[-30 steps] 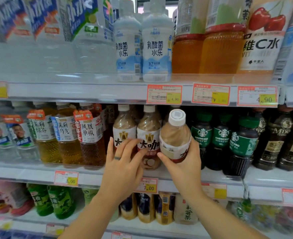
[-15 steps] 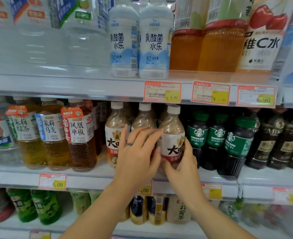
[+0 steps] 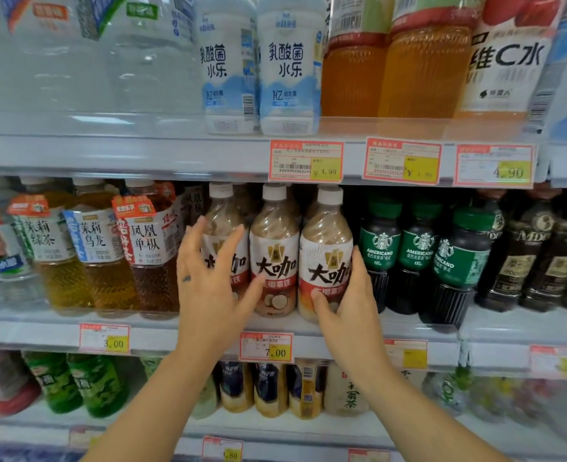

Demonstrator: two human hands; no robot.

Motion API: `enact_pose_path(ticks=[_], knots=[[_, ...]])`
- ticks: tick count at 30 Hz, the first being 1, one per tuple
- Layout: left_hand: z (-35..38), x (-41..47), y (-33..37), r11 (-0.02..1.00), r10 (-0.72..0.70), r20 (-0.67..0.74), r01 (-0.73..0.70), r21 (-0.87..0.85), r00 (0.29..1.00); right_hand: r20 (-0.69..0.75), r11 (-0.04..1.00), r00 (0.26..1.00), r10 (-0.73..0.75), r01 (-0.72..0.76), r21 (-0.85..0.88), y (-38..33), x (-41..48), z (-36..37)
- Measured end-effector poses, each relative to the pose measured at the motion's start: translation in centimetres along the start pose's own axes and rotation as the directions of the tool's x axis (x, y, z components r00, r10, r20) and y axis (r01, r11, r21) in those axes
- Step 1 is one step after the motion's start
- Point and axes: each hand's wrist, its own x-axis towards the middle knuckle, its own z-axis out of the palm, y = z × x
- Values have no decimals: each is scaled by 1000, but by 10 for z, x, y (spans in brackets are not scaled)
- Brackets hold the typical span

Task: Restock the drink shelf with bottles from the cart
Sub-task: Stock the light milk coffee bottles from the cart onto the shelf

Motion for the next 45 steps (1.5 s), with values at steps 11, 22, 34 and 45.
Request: enact_pose_path(ticks=[11, 22, 34, 45], knots=[[17, -5, 12, 992, -101, 104, 108, -61, 989, -57, 994, 998, -5, -1, -109, -1, 1, 13], [21, -7, 15, 992, -111, 88, 116, -51, 990, 4, 914, 960, -281, 269, -303, 6, -12, 3], [32, -10, 22, 990, -139, 16, 138, 17, 990, -130, 884, 937, -323, 250, -396, 14, -1, 18], [32, -10, 18, 991, -131, 40, 129, 33, 991, -173, 893, 929, -327, 244, -378, 14, 0, 26]])
